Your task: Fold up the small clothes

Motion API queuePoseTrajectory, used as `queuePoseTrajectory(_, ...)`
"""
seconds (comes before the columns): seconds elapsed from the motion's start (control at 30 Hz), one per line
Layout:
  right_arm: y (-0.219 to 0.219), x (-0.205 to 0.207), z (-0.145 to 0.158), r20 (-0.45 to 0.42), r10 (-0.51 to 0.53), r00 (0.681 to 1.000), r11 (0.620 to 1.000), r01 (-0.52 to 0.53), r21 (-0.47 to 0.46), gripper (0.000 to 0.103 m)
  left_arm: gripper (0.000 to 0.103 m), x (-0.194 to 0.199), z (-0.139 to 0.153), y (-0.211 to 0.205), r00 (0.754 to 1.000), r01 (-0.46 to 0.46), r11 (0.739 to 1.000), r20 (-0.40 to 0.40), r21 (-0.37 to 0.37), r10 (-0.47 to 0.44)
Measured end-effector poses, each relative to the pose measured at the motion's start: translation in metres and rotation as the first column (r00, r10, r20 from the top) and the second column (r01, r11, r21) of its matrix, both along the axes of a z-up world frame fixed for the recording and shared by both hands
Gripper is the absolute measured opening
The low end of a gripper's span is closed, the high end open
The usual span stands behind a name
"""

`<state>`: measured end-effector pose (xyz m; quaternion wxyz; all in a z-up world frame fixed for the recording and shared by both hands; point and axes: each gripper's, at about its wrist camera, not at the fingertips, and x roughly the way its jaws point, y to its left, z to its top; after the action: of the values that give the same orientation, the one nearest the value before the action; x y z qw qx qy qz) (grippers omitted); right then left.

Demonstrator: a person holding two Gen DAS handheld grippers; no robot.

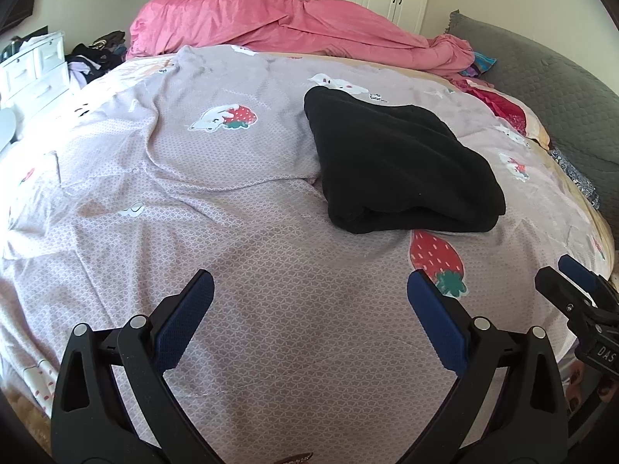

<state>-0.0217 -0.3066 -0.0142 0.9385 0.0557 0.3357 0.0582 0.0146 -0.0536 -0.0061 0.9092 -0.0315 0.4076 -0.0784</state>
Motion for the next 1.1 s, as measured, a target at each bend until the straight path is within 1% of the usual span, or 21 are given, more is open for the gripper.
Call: queuePoseTrajectory(1.1, -0.002, -0.0005, -0.004, -0.013, -0.008, 1.0, 1.0, 0.009, 0.012, 0.098, 0.094, -0.0029, 0.0035, -0.001, 1.0, -0.011, 1.0, 0.012, 0.023, 0.01)
